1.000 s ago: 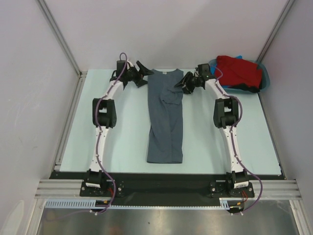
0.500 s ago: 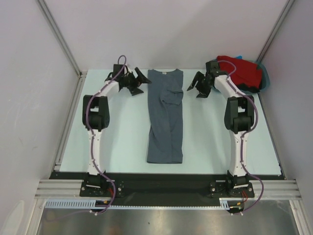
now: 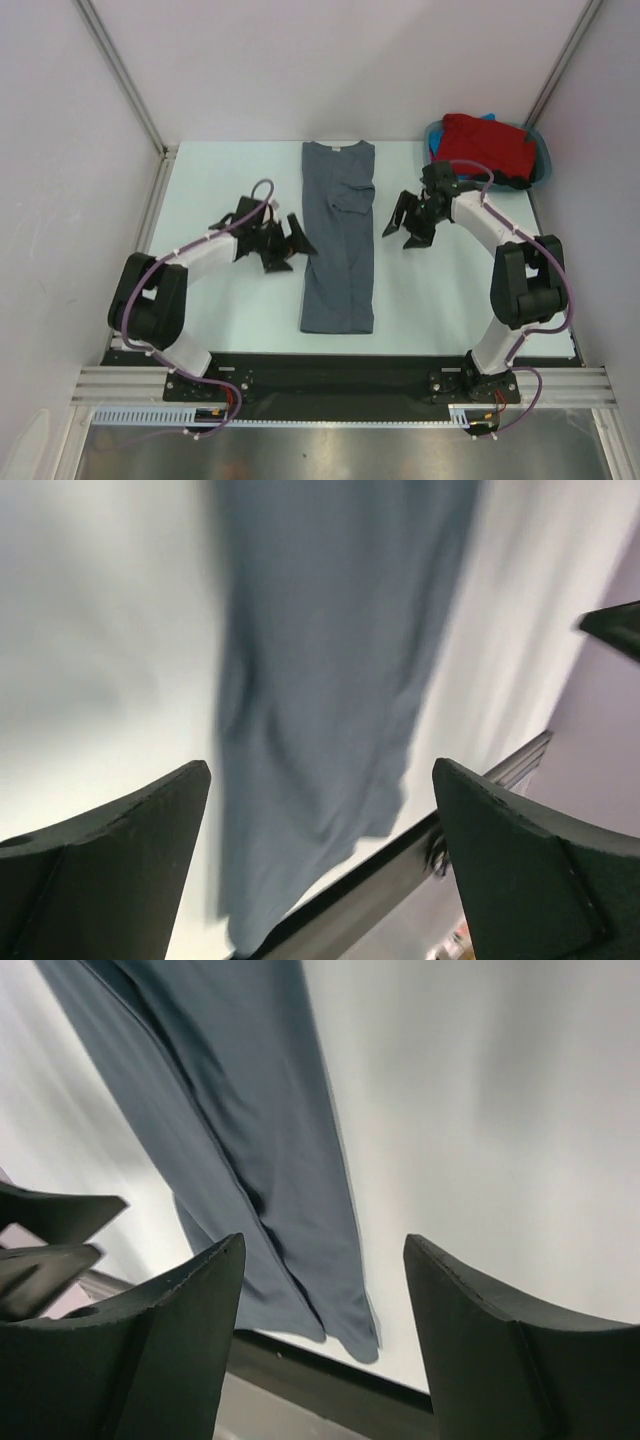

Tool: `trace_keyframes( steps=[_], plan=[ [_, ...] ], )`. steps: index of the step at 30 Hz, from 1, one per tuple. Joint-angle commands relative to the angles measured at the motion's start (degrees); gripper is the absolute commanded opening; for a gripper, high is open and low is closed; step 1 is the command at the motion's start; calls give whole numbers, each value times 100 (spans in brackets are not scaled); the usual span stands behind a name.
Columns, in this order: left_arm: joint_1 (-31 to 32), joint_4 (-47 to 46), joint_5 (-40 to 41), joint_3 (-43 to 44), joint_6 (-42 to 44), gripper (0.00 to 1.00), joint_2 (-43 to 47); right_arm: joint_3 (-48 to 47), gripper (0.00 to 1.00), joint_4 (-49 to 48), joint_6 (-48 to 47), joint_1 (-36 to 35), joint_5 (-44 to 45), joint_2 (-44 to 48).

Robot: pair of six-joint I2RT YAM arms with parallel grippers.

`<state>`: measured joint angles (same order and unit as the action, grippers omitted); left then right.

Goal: Fold and stack the t-shirts
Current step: Fold the tshirt

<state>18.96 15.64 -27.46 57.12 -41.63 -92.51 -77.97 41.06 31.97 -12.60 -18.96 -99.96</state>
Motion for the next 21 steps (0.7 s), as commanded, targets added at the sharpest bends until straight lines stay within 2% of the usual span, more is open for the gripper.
trace_keyframes(
  steps=[1,6,16,18,19,21],
  plan=[
    [107,-535,232,-894,-390,100,548,580,70,-360,73,-154,-538,442],
    [108,-1228,198,-1950,-715,100,1068,872,65,-730,29,-269,-1117,618],
    [125,-2091,-215,-2241,-900,100,691,644,63,-626,-59,-322,-1242,408],
    [125,-2196,-277,-2258,-926,93,577,573,63,-599,-85,-313,-1250,372],
    [125,-2214,-303,-2258,-944,84,533,538,62,-564,-94,-313,-1242,329],
    [134,-2232,-356,-2293,-961,76,471,468,62,-529,-112,-304,-1242,302]
  ],
)
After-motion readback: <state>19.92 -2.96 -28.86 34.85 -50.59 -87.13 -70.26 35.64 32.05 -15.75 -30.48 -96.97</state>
